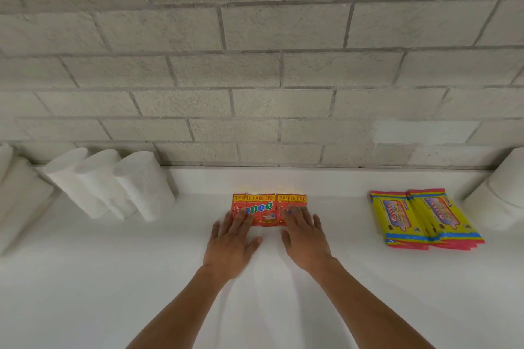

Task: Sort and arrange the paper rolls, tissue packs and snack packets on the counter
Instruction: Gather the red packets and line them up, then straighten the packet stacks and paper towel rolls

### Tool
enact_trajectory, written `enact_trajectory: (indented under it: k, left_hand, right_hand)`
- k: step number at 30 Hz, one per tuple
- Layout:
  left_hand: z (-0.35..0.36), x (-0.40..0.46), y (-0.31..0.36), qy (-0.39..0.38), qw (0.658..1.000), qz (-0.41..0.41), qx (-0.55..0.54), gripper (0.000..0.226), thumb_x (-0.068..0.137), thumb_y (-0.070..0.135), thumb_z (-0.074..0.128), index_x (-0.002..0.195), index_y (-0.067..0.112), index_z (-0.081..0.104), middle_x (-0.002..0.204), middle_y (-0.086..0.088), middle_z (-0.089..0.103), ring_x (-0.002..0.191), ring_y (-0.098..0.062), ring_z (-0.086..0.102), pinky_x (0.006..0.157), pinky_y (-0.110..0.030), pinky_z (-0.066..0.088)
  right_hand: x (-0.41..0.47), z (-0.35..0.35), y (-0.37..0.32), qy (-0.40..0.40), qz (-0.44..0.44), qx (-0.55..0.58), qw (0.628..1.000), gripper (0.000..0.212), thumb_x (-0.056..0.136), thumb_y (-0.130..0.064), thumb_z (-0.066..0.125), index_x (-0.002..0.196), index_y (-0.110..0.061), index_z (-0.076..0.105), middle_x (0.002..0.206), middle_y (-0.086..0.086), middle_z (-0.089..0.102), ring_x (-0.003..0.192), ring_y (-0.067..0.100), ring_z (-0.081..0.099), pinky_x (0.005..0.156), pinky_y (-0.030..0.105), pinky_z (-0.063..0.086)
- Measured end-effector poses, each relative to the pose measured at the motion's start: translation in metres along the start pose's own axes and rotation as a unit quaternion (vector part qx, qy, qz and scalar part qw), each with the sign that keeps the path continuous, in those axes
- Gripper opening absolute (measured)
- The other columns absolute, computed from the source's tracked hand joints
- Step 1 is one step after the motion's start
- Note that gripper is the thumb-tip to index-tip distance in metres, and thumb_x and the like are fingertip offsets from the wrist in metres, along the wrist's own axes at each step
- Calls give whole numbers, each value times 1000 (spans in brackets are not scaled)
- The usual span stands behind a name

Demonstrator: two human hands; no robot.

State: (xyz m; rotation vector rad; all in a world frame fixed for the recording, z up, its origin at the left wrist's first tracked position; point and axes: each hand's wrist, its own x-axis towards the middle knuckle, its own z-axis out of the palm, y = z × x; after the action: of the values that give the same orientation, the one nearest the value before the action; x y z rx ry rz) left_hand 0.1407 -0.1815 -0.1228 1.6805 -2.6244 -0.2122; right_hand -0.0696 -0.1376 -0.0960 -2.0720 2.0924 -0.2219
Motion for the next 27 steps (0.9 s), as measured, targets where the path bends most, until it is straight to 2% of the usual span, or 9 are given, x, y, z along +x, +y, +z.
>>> enact_trajectory:
  k: [3, 5, 7, 11, 13, 19, 25, 27]
  left_hand:
    - [-2, -8, 7, 8, 1000, 1, -10, 84, 85, 76, -10, 157, 34, 4, 166, 7, 2, 153, -24, 2, 123, -48, 10]
    - [-4, -16, 13, 17, 1000, 1, -16, 85, 87, 75, -9, 158, 32, 10, 166, 4, 9, 153, -25, 5, 122, -49, 13]
    - [-4, -21, 16, 17, 1000, 0, -21, 81, 91, 74, -5, 157, 31, 16, 166, 3, 12, 153, -24, 7, 122, -50, 16]
    - [-8, -37, 29, 16, 999, 8, -33, 73, 95, 70, 10, 157, 32, 15, 166, 4, 9, 153, -25, 7, 121, -46, 13]
    - [-12, -47, 37, 10, 999, 7, -48, 73, 94, 70, 11, 157, 33, 14, 166, 6, 7, 153, -23, 6, 121, -43, 12]
    - [-20, -76, 64, 35, 989, -17, -141, 68, 95, 71, 19, 155, 38, 17, 165, 14, 10, 153, -16, 11, 119, -40, 23]
    - [-41, -107, 113, 51, 972, 8, -227, 66, 95, 69, 25, 154, 41, 21, 164, 16, 14, 150, -10, 15, 119, -40, 27]
    - [-49, -115, 131, 51, 968, 24, -243, 63, 96, 67, 28, 153, 41, 21, 163, 17, 13, 150, -8, 14, 118, -39, 27]
  right_hand:
    - [-3, 1, 4, 3, 47, 11, 999, 57, 101, -36, 43, 152, -13, 32, 159, 12, 30, 149, 34, 21, 119, 55, 19]
    - [-6, 0, 7, -10, 57, 20, 998, 59, 103, -38, 39, 154, -14, 25, 162, 10, 22, 151, 31, 16, 120, 52, 16]
    - [-9, -3, 9, -16, 56, 28, 998, 59, 103, -39, 37, 155, -17, 21, 163, 7, 20, 151, 28, 15, 121, 49, 16]
    - [-28, -5, 12, -3, 51, 59, 997, 57, 102, -39, 41, 153, -20, 25, 158, 1, 32, 146, 21, 28, 119, 43, 26]
    - [-45, -7, 13, 8, 53, 73, 996, 57, 102, -41, 41, 153, -21, 26, 156, -1, 35, 144, 19, 32, 119, 39, 29]
    - [-103, -24, 19, 42, 91, 138, 985, 55, 103, -42, 40, 153, -21, 29, 154, -2, 35, 140, 16, 37, 115, 29, 31]
    - [-170, -39, 43, 63, 131, 189, 971, 63, 99, -55, 37, 153, -24, 29, 151, -5, 37, 137, 17, 40, 111, 31, 37]
    - [-188, -45, 53, 76, 143, 205, 965, 60, 100, -52, 39, 153, -25, 29, 150, -5, 37, 136, 16, 40, 110, 33, 38]
